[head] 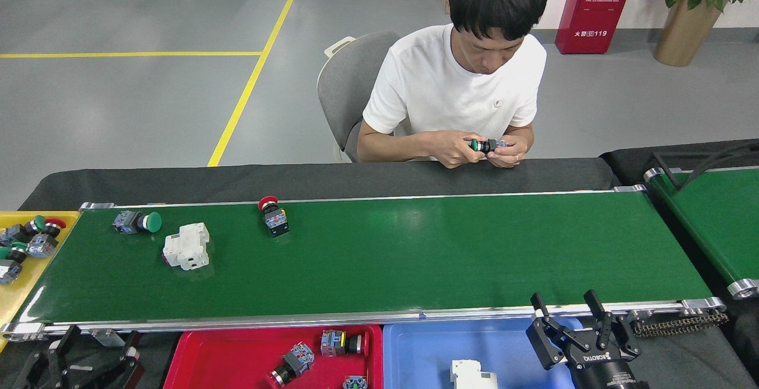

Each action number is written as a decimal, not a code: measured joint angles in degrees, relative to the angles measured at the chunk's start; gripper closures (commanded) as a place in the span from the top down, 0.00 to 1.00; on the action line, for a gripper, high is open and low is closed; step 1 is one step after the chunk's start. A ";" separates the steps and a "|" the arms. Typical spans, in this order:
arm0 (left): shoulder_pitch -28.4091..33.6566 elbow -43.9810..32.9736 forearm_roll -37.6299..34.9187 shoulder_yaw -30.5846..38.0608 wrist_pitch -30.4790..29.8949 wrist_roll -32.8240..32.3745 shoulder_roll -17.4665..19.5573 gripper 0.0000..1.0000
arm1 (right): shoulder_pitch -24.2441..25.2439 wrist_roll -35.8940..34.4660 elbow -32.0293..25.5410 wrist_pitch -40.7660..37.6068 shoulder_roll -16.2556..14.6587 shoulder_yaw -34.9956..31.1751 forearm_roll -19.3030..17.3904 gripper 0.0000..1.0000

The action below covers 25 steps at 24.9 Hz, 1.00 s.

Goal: Pick switch part from conveyor to tray

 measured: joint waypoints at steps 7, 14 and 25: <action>-10.32 13.14 -0.13 -0.91 -0.44 -4.03 0.07 0.99 | 0.00 0.32 -0.45 5.58 2.98 0.15 3.66 0.98; -15.10 21.60 -0.19 -1.84 3.88 -4.45 2.05 0.99 | 0.00 0.56 -1.26 6.71 2.97 0.22 7.08 0.99; -27.30 35.94 0.00 -10.33 22.95 -3.84 3.55 0.05 | -0.29 0.57 -0.84 2.75 2.72 0.27 7.01 0.99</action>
